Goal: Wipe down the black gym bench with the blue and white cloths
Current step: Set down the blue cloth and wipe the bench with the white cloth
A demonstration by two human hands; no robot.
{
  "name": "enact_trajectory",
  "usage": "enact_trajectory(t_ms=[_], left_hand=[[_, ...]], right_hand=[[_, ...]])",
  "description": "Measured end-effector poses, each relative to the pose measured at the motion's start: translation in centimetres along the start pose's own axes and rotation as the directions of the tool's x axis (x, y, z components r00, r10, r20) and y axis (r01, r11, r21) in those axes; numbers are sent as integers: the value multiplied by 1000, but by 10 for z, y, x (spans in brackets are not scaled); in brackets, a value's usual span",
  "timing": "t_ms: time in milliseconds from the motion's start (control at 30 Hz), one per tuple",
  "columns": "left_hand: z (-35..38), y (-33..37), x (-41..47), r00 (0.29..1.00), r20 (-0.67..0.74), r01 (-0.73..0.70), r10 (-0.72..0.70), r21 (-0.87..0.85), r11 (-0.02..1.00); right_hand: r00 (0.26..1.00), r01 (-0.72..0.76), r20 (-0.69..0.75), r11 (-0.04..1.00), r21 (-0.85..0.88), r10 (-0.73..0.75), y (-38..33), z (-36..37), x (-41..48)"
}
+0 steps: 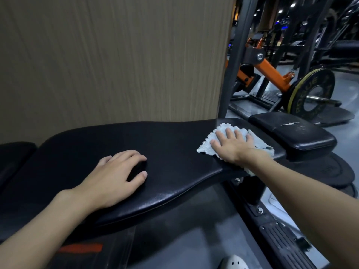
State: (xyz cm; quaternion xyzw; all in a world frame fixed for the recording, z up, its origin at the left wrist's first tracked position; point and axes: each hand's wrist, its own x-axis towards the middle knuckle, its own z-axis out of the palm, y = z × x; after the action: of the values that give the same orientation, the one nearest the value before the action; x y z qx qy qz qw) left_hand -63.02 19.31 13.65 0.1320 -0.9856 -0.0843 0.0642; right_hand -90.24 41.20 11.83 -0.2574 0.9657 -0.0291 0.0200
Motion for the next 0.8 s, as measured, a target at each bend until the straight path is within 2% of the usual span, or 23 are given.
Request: enact_trajectory(t_ms=[367, 600, 800], left_hand=[[-18, -67, -80, 983, -49, 177, -174, 44, 983], [-27, -105, -129, 950, -108, 299, -293, 45, 953], [-29, -136, -169, 895, -163, 428, -416, 50, 902]], right_hand=[[968, 249, 36, 968, -23, -248, -135, 8, -20], [902, 427, 73, 904, -15, -425, -238, 12, -44], [830, 551, 97, 834, 4, -549, -317, 17, -65]])
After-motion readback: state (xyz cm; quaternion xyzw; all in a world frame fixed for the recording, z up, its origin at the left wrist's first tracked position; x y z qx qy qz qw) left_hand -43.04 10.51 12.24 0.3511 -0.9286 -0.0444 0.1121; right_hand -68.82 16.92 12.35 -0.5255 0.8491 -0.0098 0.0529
